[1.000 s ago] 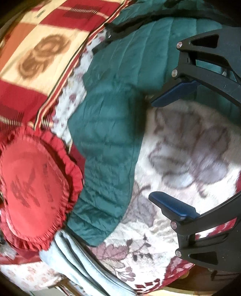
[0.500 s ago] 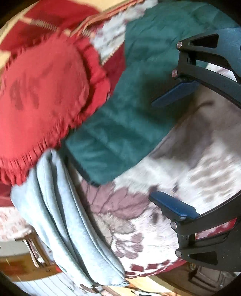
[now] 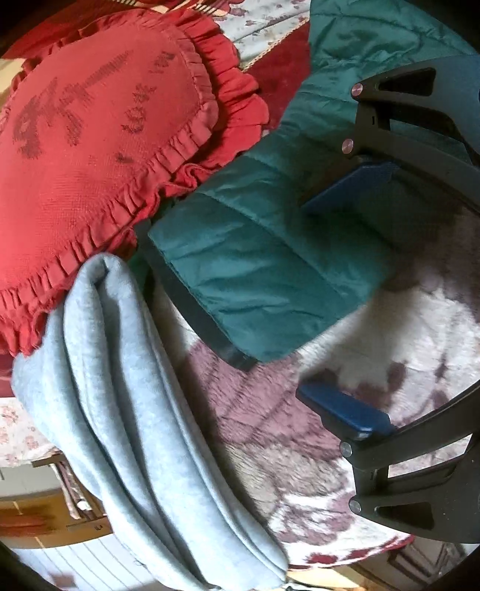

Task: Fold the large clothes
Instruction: 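Grasp the sleeve cuff with the left tool and lift it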

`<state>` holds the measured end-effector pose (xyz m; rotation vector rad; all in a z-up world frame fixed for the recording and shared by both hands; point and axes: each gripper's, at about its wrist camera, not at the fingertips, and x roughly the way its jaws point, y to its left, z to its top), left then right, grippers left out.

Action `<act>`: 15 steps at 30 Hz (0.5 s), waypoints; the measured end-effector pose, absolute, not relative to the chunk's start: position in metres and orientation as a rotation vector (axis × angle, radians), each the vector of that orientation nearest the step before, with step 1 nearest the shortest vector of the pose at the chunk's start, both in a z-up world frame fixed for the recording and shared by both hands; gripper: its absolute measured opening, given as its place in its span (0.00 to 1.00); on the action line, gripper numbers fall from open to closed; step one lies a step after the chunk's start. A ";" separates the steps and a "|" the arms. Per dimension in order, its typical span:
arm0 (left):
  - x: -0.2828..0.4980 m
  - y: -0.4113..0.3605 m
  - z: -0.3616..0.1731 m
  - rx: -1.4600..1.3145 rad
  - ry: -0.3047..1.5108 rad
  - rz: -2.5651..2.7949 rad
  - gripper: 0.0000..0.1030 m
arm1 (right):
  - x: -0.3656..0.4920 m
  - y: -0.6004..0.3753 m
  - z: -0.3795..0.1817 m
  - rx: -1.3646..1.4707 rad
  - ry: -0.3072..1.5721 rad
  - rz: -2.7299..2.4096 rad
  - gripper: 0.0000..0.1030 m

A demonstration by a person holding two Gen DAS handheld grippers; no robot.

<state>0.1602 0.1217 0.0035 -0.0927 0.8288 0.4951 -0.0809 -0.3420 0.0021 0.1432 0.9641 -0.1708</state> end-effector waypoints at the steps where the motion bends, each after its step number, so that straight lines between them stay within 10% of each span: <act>1: 0.161 0.120 0.003 -0.096 0.818 0.471 0.80 | -0.081 -0.342 0.001 0.143 0.967 -0.169 1.00; 6: 0.175 0.116 -0.003 -0.134 0.871 0.381 0.20 | -0.079 -0.341 -0.002 0.154 0.983 -0.159 1.00; 15: 0.131 0.090 0.039 -0.265 0.834 0.144 0.09 | -0.093 -0.350 0.004 0.165 0.962 -0.164 1.00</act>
